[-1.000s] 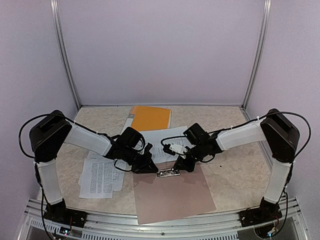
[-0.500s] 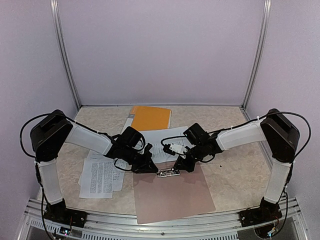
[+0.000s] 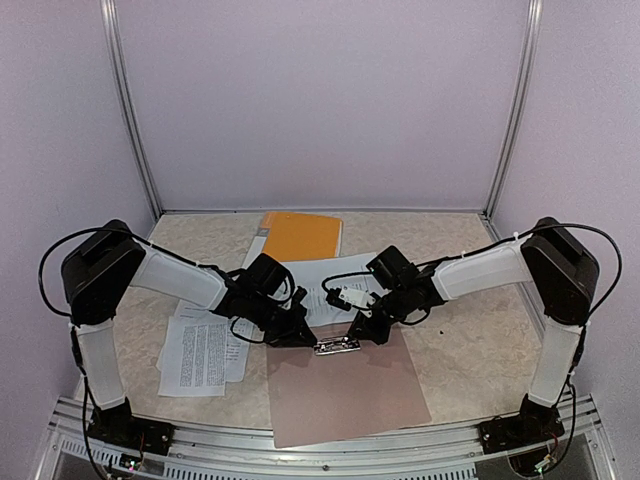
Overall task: Put the files into the folder
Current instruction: Open the spring clip on the folder with some files.
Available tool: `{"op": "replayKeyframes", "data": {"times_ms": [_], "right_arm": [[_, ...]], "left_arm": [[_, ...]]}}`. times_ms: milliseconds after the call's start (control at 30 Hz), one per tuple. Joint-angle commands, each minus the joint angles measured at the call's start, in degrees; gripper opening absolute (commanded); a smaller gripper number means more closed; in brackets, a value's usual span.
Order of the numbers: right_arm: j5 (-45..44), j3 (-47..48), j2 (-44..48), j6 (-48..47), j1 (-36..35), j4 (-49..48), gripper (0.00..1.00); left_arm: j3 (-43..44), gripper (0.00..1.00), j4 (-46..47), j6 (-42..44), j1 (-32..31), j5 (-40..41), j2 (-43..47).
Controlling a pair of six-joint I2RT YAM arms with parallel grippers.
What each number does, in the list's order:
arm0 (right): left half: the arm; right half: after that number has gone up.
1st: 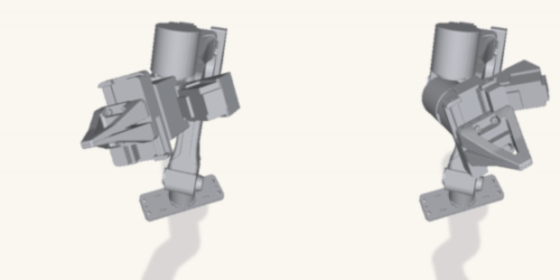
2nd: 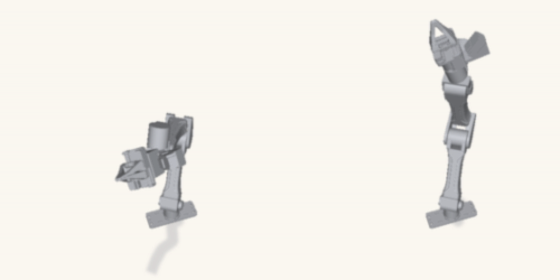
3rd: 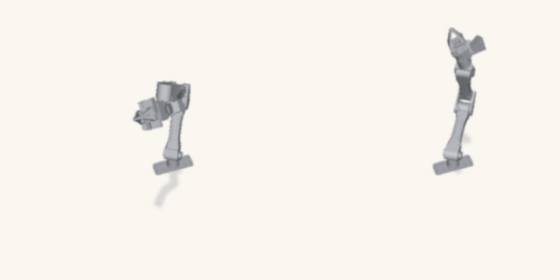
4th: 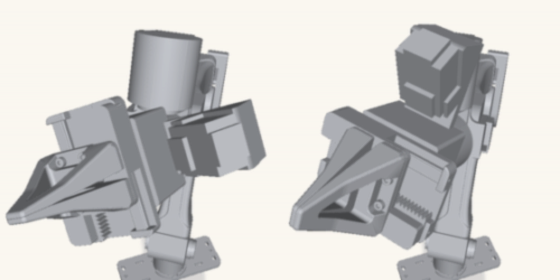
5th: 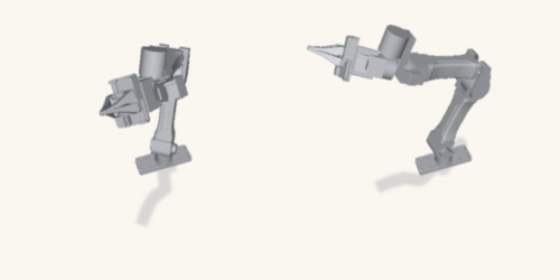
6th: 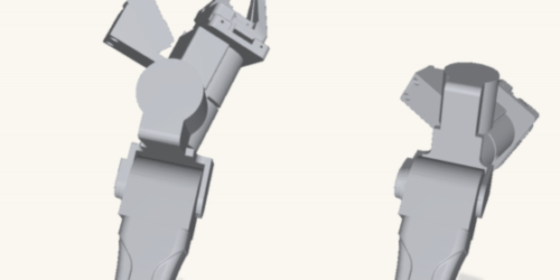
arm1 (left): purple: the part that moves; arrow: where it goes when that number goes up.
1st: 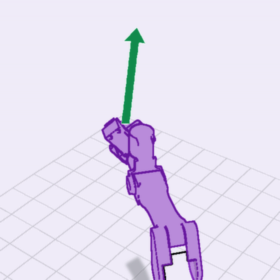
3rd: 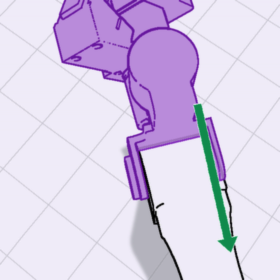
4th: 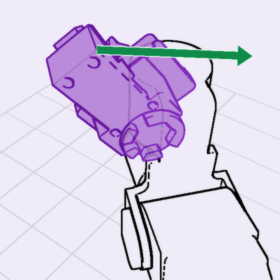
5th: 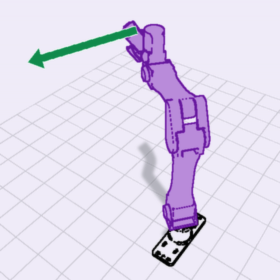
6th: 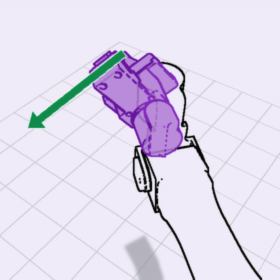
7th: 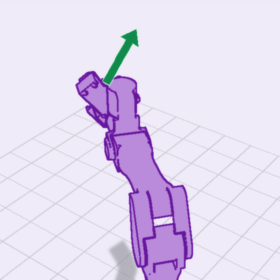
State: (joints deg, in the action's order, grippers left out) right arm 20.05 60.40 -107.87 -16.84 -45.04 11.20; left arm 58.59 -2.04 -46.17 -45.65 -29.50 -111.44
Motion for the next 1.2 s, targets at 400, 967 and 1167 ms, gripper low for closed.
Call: {"op": "replayKeyframes", "data": {"times_ms": [400,967,1167], "right_arm": [[-4.9,-0.5,-6.1,1.4,-0.7,4.3,0.02],[-5.7,-0.2,-6.9,2.0,-0.7,4.5,0.01],[-5.3,-0.7,-5.6,1.9,-0.7,4.3,0.05]], "left_arm": [[-0.7,0.00,-9.4,3.0,-5.9,2.2,-3.7],[1.5,0.00,-11.6,3.3,-5.9,2.7,1.1],[3.3,0.00,-13.0,4.1,-4.6,3.2,2.6]]}}
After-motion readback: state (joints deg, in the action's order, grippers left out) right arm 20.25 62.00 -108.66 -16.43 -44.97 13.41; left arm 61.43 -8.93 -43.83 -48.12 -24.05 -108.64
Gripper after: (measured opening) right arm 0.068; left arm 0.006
